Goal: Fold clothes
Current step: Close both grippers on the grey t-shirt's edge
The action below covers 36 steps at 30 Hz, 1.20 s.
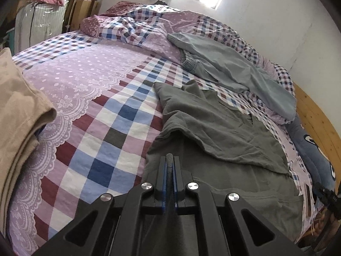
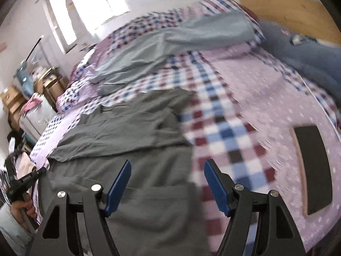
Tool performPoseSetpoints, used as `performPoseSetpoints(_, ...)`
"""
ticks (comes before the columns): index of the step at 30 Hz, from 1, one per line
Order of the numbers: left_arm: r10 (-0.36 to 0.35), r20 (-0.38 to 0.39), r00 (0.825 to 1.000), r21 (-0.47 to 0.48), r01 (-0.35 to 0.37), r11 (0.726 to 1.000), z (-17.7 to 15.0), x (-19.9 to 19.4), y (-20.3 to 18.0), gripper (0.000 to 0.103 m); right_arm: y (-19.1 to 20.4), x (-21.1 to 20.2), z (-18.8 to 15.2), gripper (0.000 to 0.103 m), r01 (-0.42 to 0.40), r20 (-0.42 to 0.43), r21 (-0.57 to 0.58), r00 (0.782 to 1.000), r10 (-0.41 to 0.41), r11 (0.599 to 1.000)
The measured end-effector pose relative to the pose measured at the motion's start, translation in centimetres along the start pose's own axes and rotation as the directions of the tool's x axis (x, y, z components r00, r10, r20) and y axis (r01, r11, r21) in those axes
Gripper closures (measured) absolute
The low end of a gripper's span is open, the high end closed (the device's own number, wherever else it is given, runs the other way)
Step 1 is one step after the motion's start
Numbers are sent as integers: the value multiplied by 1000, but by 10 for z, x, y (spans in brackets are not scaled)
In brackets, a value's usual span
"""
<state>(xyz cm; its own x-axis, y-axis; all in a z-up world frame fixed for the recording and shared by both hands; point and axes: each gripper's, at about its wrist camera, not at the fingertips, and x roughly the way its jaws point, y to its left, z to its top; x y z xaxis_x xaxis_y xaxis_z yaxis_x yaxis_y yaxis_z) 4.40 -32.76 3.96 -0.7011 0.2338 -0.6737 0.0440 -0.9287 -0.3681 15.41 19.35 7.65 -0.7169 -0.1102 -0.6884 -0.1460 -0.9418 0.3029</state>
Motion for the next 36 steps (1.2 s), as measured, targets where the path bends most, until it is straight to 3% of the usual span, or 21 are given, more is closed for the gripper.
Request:
performPoseSetpoints(7, 57, -4, 998, -32, -57, 998, -2, 5, -3, 100, -14, 13, -17, 33, 48, -109, -82, 992, -57, 995)
performPoseSetpoints(10, 87, -3, 996, -34, -87, 996, -5, 7, -4, 100, -14, 23, -22, 50, 28, -145, -109, 989, -44, 994)
performPoseSetpoints(16, 112, -2, 994, -23, -112, 993, -6, 10, -4, 100, -11, 37, -24, 57, -7, -173, -139, 985, -18, 990)
performPoseSetpoints(25, 121, 3, 993, -19, -121, 993, -6, 9, -3, 100, -8, 47, -20, 85, 0, -187, -146, 982, -27, 989)
performPoseSetpoints(31, 119, 5, 993, -22, -119, 993, -7, 9, -2, 100, -3, 47, -21, 97, 15, -192, -165, 980, -47, 986)
performPoseSetpoints(36, 103, 25, 994, -39, -102, 994, -5, 3, 0, 100, 3, 32, -21, 101, 38, -136, -186, 989, -64, 982)
